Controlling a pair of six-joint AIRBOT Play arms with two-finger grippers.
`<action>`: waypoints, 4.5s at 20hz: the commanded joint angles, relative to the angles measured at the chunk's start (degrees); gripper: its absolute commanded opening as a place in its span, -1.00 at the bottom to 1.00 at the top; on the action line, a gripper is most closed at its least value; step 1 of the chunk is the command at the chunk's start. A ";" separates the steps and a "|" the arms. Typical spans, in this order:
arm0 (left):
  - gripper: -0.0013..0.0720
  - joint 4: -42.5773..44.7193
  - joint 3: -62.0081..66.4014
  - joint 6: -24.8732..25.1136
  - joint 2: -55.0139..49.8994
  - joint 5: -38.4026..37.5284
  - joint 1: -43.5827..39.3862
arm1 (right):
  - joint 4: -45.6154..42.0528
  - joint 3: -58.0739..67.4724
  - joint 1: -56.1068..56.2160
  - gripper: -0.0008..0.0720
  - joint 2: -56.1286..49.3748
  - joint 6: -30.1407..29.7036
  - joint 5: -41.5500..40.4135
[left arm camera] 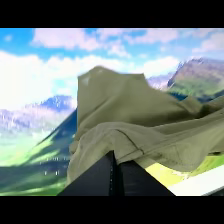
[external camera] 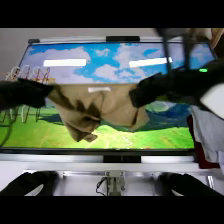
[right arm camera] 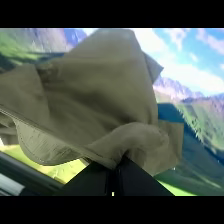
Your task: Fold the shirts.
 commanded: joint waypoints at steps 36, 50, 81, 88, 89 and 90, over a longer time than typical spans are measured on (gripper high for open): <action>0.35 16.81 -22.80 10.23 -13.86 3.85 32.06 | 17.49 0.13 0.04 -0.81 -22.84 2.03 2.25; 0.25 16.81 -24.87 10.23 -28.57 18.10 38.75 | 17.49 0.13 0.04 -0.81 -22.84 5.07 2.10; -0.85 10.95 -24.33 10.67 -16.98 22.03 40.41 | 10.75 0.15 0.02 -0.81 -21.88 6.08 2.62; -0.85 6.10 -24.33 12.22 2.73 15.50 28.48 | -0.17 0.15 0.02 -0.81 -16.70 6.12 2.64; -0.85 3.69 -24.33 14.58 5.55 12.83 25.33 | -2.71 0.15 0.02 -0.81 -15.98 6.21 2.67; -0.85 0.76 -24.33 18.40 8.20 8.15 21.68 | -5.27 0.15 0.00 -0.81 -15.32 6.60 2.64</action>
